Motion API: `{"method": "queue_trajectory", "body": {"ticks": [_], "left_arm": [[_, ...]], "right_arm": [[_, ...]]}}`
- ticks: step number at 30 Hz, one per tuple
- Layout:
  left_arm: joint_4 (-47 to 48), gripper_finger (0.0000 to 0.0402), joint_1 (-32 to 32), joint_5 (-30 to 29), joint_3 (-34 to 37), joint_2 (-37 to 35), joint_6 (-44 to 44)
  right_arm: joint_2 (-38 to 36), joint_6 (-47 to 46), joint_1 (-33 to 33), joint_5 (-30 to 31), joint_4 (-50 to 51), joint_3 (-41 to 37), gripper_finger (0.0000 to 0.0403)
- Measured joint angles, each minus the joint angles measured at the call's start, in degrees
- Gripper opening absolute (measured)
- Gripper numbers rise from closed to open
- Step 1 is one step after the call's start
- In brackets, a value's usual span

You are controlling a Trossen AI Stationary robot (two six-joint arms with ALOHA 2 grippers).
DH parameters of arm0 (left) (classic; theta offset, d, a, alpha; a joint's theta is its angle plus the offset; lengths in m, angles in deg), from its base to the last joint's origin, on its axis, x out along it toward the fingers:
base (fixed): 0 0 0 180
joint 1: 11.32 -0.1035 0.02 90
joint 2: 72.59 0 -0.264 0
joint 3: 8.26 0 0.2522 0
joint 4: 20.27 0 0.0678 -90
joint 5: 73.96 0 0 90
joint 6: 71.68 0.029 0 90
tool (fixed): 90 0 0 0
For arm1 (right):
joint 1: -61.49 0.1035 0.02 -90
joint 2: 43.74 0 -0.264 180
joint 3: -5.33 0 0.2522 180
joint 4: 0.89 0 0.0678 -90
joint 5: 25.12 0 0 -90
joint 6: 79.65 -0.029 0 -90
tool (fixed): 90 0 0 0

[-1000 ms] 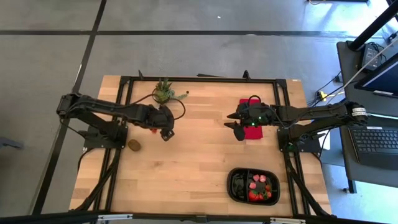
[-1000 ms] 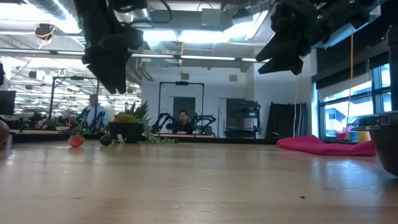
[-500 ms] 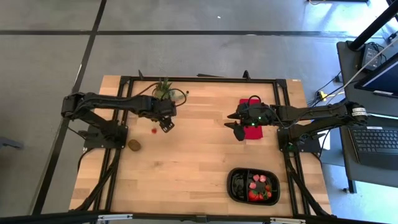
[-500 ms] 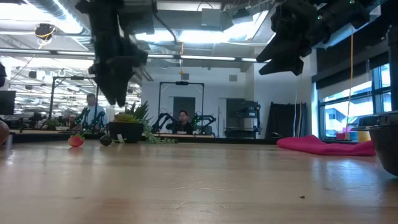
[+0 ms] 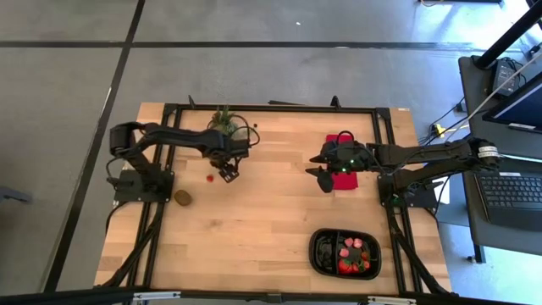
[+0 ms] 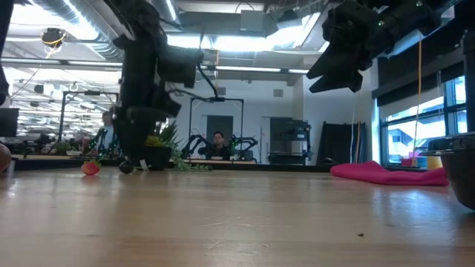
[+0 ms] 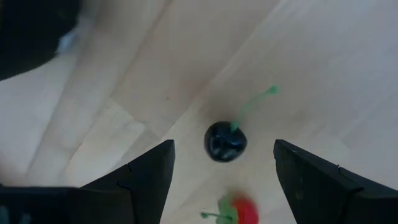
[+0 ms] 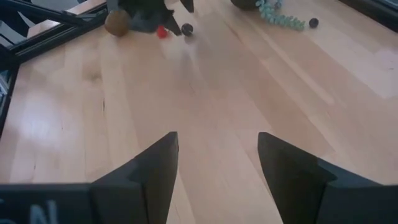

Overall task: Pick and placing Produce into tupperware
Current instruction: Put the cherry into the left of the black bin

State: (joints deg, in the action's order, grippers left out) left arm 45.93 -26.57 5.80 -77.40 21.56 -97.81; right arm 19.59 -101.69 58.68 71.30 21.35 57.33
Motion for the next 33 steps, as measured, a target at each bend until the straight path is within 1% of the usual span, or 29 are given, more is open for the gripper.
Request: {"method": "queue_trajectory", "body": {"ticks": [3,10,15,33], "left_arm": [[-0.70,0.0263,-0.74,0.34,0.00,2.29,1.83],[-3.08,0.0263,-2.52,4.43,-0.24,5.49,4.17],[-3.18,0.0263,-2.91,5.49,-0.17,5.59,4.23],[-2.24,0.0259,-2.83,5.54,-0.07,5.66,3.05]], "right_arm": [[0.31,0.00,0.00,0.00,0.04,0.00,0.0222],[0.57,-0.13,0.00,0.01,0.26,0.00,0.0222],[0.57,-0.15,0.00,0.00,0.43,0.00,0.0222],[0.57,-0.17,-0.02,0.00,0.56,0.00,0.0222]]}}
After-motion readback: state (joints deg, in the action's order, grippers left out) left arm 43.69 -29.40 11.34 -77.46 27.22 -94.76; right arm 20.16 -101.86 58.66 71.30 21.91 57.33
